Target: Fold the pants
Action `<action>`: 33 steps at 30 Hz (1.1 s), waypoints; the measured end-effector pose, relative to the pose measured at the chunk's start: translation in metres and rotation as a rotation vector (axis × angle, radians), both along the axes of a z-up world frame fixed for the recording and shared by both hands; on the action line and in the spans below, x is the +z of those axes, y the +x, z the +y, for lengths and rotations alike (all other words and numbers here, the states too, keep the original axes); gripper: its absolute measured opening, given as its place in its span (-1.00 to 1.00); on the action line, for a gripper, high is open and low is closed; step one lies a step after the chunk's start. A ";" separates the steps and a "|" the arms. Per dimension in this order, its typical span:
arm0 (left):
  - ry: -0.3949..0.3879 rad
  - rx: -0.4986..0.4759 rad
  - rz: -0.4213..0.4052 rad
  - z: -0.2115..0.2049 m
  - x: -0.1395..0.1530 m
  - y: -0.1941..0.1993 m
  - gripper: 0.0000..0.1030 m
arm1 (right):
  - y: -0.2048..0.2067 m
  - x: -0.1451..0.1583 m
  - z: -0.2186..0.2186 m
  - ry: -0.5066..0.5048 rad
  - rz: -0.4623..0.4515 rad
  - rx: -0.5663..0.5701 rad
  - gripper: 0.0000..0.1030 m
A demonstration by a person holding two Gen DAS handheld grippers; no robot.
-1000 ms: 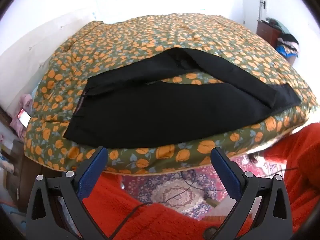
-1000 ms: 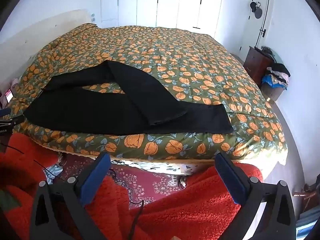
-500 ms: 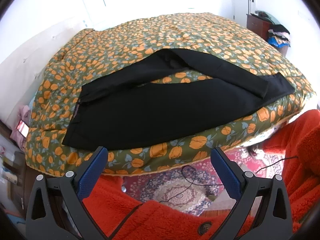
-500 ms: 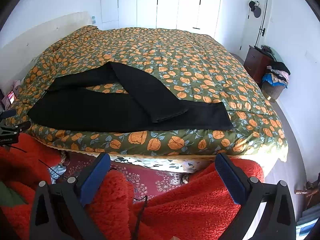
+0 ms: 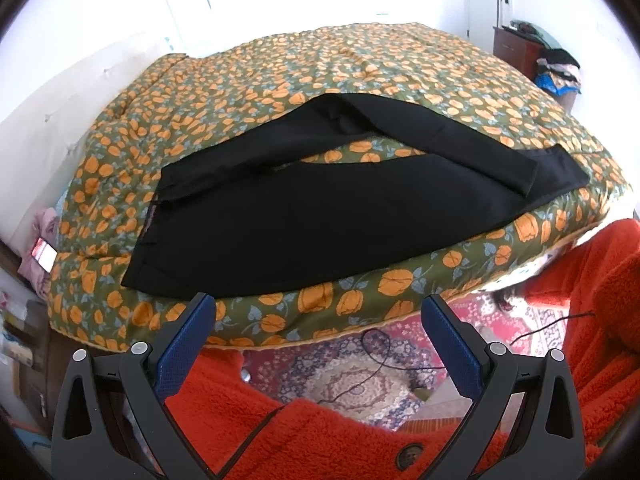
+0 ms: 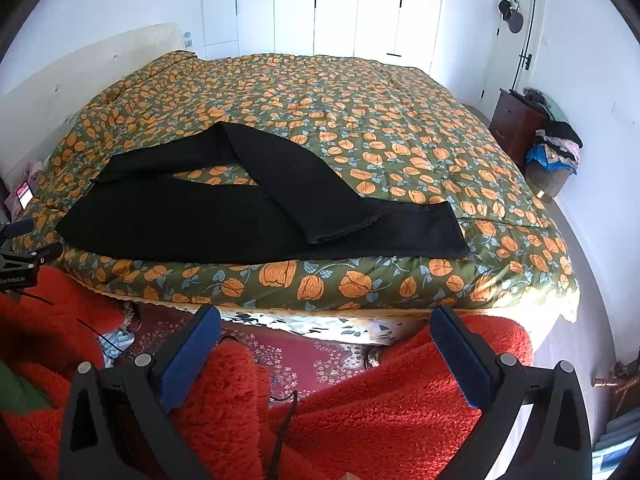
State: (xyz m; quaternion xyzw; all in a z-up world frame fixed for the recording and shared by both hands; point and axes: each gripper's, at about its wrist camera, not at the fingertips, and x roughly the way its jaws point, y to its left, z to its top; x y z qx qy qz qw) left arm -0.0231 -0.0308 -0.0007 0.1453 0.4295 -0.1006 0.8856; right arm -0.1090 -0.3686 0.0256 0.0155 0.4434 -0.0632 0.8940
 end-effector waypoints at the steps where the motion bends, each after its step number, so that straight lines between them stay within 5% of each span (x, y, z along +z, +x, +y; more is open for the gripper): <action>1: -0.001 0.001 0.002 0.001 0.000 0.000 0.99 | 0.000 0.000 0.000 0.001 0.001 0.000 1.00; 33: -0.004 0.003 0.012 0.000 -0.004 0.001 0.99 | 0.000 -0.006 0.001 0.011 0.013 0.001 1.00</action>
